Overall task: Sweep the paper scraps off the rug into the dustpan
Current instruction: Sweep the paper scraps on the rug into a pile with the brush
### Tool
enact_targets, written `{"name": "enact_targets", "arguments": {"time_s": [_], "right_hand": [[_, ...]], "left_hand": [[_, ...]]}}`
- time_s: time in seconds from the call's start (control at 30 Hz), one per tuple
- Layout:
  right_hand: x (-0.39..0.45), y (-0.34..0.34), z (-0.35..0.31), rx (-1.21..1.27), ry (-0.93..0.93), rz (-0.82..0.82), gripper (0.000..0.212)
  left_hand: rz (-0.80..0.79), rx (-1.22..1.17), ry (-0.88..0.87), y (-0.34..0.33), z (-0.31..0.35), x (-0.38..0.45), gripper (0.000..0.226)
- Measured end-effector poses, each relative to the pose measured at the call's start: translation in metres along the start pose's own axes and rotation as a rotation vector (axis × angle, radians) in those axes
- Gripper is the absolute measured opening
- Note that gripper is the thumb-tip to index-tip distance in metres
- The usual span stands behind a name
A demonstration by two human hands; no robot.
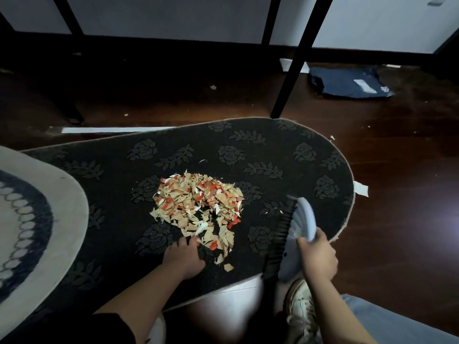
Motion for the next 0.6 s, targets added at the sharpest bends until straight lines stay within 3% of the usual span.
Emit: {"name": "enact_targets", "arguments": {"time_s": [0.27,0.47,0.6], "right_hand": [[-0.035,-0.037,-0.025,0.004,0.117,-0.154,0.049],[-0.037,0.001,-0.006,0.150,0.077,-0.028,0.042],[-0.015,0.012,0.009,0.113,0.002,0.023,0.039]], "left_hand": [[0.005,0.010,0.004,-0.002,0.001,0.000,0.081],[0.021,0.006,-0.012,-0.001,0.006,-0.002,0.079],[0.026,0.016,-0.019,0.000,0.007,-0.002,0.078]]}}
Point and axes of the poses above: each hand's wrist, its own x-axis towards the middle knuckle, its own y-axis out of the back of the hand, z = x × y, the point moved 8 cm from there along x, towards the middle knuckle
